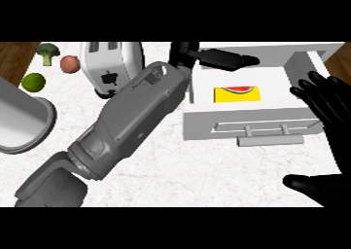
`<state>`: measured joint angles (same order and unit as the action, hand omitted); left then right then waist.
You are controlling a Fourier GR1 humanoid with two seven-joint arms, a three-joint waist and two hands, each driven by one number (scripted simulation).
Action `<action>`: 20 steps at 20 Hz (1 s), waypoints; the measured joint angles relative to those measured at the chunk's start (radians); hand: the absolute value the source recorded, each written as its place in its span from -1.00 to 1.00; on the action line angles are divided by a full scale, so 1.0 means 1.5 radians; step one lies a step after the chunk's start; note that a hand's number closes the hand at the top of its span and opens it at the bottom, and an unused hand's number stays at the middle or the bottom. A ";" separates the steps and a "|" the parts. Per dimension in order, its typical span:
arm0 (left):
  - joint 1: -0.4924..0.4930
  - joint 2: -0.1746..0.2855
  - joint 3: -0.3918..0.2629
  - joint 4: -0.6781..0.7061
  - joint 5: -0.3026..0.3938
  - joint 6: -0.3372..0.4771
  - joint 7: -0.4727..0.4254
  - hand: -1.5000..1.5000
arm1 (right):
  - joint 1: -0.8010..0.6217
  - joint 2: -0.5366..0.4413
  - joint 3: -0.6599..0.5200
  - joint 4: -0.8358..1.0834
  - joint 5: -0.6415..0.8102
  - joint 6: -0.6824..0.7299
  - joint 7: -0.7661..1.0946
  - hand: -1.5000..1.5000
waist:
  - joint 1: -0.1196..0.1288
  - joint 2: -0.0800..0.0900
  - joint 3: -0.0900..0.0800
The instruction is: Pick up the cup, place it into the drawer and close the drawer
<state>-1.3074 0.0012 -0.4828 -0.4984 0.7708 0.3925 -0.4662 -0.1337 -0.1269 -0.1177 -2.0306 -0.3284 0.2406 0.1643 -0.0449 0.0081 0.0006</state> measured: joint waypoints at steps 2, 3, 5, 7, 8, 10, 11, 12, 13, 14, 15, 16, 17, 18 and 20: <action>0.015 0.010 0.012 -0.023 0.003 0.001 0.007 -1.00 | 0.016 -0.008 0.001 -0.021 -0.005 0.011 0.007 1.00 | 0.011 -0.004 0.000; 0.022 0.020 0.018 -0.036 0.005 -0.002 0.012 -1.00 | 0.021 -0.017 0.002 -0.027 -0.005 0.021 0.009 1.00 | 0.016 -0.005 0.000; 0.046 0.032 0.027 -0.070 0.009 0.002 0.015 -1.00 | 0.032 -0.034 0.008 -0.041 0.014 0.035 0.013 1.00 | 0.026 -0.008 -0.001; 0.070 0.053 0.035 -0.106 0.014 0.002 0.025 -1.00 | 0.046 -0.053 0.009 -0.042 0.038 0.058 -0.001 1.00 | 0.034 -0.010 -0.001; 0.087 0.063 0.038 -0.129 0.015 0.006 0.029 -1.00 | 0.050 -0.062 0.009 -0.045 0.046 0.065 -0.001 1.00 | 0.037 -0.011 -0.001; 0.128 0.088 0.040 -0.177 0.017 0.011 0.043 -1.00 | 0.059 -0.070 0.018 -0.054 0.067 0.072 0.001 1.00 | 0.043 -0.012 -0.001; 0.151 0.099 0.041 -0.205 0.018 0.015 0.048 -1.00 | 0.064 -0.078 0.017 -0.060 0.074 0.078 0.004 1.00 | 0.045 -0.013 -0.001; 0.170 0.107 0.039 -0.232 0.015 0.025 0.056 -1.00 | 0.067 -0.081 0.021 -0.054 0.089 0.083 -0.003 1.00 | 0.046 -0.013 -0.001; 0.192 0.121 0.039 -0.258 0.017 0.026 0.063 -1.00 | 0.068 -0.086 0.026 -0.052 0.104 0.087 -0.001 1.00 | 0.049 -0.013 -0.001; 0.214 0.134 0.039 -0.285 0.016 0.029 0.068 -1.00 | 0.073 -0.091 0.029 -0.046 0.119 0.094 -0.012 1.00 | 0.050 -0.013 -0.001; 0.240 0.146 0.038 -0.315 0.014 0.034 0.074 -1.00 | 0.075 -0.096 0.032 -0.048 0.131 0.097 -0.010 1.00 | 0.051 -0.013 -0.001; 0.268 0.163 0.037 -0.347 0.015 0.033 0.082 -1.00 | 0.077 -0.097 0.035 -0.043 0.145 0.098 -0.013 1.00 | 0.052 -0.013 -0.001; 0.298 0.177 0.038 -0.378 0.016 0.033 0.086 -1.00 | 0.078 -0.099 0.035 -0.039 0.152 0.099 -0.013 1.00 | 0.052 -0.013 -0.001; 0.321 0.194 0.042 -0.406 0.018 0.034 0.094 -1.00 | 0.080 -0.096 0.042 -0.030 0.170 0.096 -0.018 1.00 | 0.052 -0.012 -0.001; 0.372 0.221 0.051 -0.463 0.020 0.030 0.103 -1.00 | 0.076 -0.092 0.051 -0.010 0.196 0.094 -0.029 1.00 | 0.050 -0.011 -0.001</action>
<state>-0.7492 0.3329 -0.4065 -1.1922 0.8001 0.4372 -0.3124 -0.0191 -0.2652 -0.0416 -2.0463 -0.0342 0.3812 0.1215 0.0305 -0.0085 -0.0002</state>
